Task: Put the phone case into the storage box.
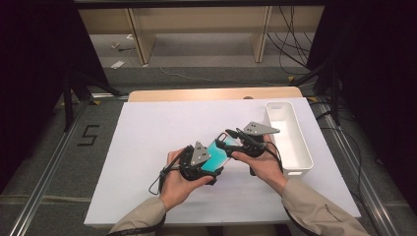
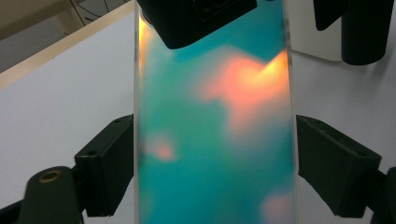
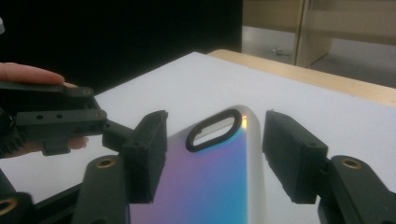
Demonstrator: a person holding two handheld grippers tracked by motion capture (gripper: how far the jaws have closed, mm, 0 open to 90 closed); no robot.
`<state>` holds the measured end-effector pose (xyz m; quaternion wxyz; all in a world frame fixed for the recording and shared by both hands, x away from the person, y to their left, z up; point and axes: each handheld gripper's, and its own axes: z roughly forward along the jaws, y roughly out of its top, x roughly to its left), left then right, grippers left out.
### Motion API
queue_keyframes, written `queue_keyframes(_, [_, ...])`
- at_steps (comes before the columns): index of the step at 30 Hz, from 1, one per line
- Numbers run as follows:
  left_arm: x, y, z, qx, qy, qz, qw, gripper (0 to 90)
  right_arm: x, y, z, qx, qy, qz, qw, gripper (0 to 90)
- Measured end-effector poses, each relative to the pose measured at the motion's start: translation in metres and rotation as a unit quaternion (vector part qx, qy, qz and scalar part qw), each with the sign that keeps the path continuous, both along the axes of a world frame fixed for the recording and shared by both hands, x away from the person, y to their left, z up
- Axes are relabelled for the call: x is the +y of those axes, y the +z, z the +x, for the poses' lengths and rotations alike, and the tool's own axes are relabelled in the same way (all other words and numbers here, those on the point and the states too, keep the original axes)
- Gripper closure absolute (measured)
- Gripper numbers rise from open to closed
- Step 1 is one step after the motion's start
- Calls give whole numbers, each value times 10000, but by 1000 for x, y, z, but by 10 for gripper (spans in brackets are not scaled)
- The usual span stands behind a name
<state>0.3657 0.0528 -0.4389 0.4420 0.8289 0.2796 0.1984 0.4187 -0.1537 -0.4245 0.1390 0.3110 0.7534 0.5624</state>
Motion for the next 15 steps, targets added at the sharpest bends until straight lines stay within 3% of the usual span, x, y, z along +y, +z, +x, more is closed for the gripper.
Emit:
queue_keyframes(6, [0,-1,0,-16,-2,41,10000,167,0,0,0,47,22,46,10000,516])
queue_keyframes(15, [0,-1,0,-33,-11,32,10000,167,-3,2,1,182,47,325,9993,606])
